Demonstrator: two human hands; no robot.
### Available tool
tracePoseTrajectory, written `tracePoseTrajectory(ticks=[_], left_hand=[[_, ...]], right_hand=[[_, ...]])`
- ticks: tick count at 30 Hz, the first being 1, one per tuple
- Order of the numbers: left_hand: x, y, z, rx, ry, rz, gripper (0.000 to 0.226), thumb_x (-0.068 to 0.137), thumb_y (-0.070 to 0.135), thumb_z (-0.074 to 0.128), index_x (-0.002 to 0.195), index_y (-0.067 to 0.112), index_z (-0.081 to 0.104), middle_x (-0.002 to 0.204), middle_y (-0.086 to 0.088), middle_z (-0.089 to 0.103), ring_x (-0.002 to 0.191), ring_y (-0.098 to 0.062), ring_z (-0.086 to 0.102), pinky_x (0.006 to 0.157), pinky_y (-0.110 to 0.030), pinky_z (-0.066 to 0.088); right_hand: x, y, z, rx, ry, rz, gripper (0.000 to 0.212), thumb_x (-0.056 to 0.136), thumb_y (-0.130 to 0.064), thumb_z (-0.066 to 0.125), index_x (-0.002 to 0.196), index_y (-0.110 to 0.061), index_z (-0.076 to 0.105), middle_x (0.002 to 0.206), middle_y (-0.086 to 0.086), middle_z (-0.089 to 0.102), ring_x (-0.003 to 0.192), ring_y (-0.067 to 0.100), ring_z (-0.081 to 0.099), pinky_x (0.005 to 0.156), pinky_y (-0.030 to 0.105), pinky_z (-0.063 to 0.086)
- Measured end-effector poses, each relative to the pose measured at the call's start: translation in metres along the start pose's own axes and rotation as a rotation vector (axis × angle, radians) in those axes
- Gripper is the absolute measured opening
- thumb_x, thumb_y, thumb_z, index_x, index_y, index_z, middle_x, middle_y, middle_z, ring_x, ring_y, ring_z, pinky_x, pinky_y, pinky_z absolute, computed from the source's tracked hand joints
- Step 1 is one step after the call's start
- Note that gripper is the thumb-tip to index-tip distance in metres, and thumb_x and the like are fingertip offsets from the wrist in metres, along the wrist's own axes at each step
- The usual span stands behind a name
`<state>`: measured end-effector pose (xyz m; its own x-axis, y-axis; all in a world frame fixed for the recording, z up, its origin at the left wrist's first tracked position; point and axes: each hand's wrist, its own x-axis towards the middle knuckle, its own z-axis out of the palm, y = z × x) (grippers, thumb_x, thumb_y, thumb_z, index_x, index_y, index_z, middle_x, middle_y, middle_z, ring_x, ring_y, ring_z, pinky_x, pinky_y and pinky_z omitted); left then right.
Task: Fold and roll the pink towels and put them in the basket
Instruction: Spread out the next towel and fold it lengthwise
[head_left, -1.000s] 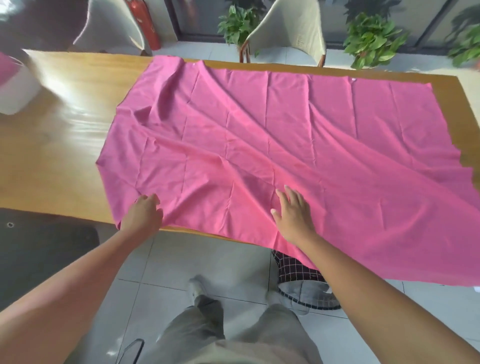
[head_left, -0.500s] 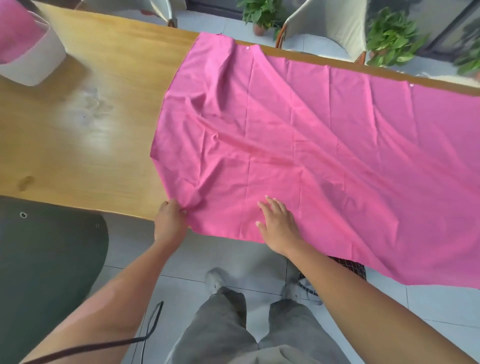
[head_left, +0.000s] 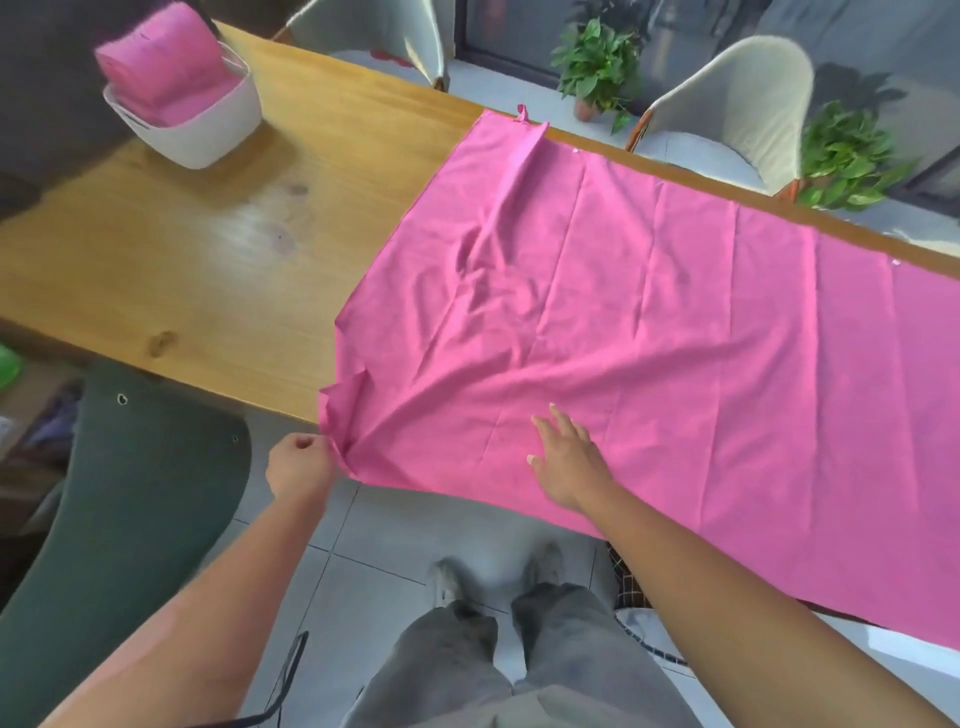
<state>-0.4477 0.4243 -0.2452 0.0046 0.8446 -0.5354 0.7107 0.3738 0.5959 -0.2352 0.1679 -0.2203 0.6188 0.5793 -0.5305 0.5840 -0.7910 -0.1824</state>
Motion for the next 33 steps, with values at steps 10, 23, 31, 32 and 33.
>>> tracePoseTrajectory(ticks=[10, 23, 31, 32, 33], left_hand=[[0.004, 0.032, -0.006, 0.408, 0.252, 0.332, 0.038, 0.088, 0.015, 0.061, 0.125, 0.008, 0.053, 0.129, -0.021, 0.049, 0.115, -0.043, 0.048, 0.094, -0.055, 0.042], [0.038, 0.168, 0.105, 0.692, -0.248, 0.916, 0.049, 0.102, 0.017, 0.048, 0.152, 0.018, 0.044, 0.160, -0.010, 0.036, 0.146, -0.030, 0.033, 0.119, -0.046, 0.030], [0.108, 0.296, 0.190, 0.643, -0.269, 1.034, 0.046, 0.102, 0.016, 0.047, 0.147, 0.012, 0.047, 0.158, -0.016, 0.037, 0.143, -0.035, 0.037, 0.116, -0.050, 0.032], [0.120, 0.313, 0.202, 0.646, -0.281, 1.050, 0.045, 0.101, 0.016, 0.047, 0.147, 0.011, 0.048, 0.157, -0.016, 0.037, 0.142, -0.036, 0.038, 0.116, -0.050, 0.033], [0.132, 0.329, 0.215, 0.650, -0.293, 1.070, 0.045, 0.101, 0.015, 0.048, 0.146, 0.011, 0.049, 0.157, -0.017, 0.038, 0.141, -0.036, 0.039, 0.115, -0.050, 0.034]], right_hand=[[0.026, -0.006, -0.019, -0.014, 0.094, -0.007, 0.058, 0.102, -0.030, 0.047, 0.155, -0.018, 0.026, 0.165, 0.008, 0.016, 0.147, 0.031, 0.022, 0.119, 0.044, 0.028], [0.163, 0.018, -0.114, 0.022, 0.148, -0.022, 0.062, 0.102, -0.038, 0.045, 0.158, -0.029, 0.020, 0.167, 0.004, 0.012, 0.151, 0.031, 0.014, 0.123, 0.043, 0.016], [0.261, 0.057, -0.174, 0.055, 0.223, 0.112, 0.063, 0.100, -0.036, 0.051, 0.157, -0.026, 0.026, 0.166, 0.007, 0.013, 0.151, 0.032, 0.012, 0.122, 0.044, 0.018], [0.272, 0.064, -0.181, 0.053, 0.224, 0.134, 0.063, 0.100, -0.036, 0.051, 0.157, -0.026, 0.025, 0.166, 0.008, 0.012, 0.151, 0.032, 0.011, 0.122, 0.044, 0.018], [0.283, 0.069, -0.187, 0.053, 0.224, 0.156, 0.063, 0.100, -0.037, 0.050, 0.158, -0.026, 0.025, 0.166, 0.008, 0.012, 0.151, 0.033, 0.011, 0.122, 0.045, 0.017]])
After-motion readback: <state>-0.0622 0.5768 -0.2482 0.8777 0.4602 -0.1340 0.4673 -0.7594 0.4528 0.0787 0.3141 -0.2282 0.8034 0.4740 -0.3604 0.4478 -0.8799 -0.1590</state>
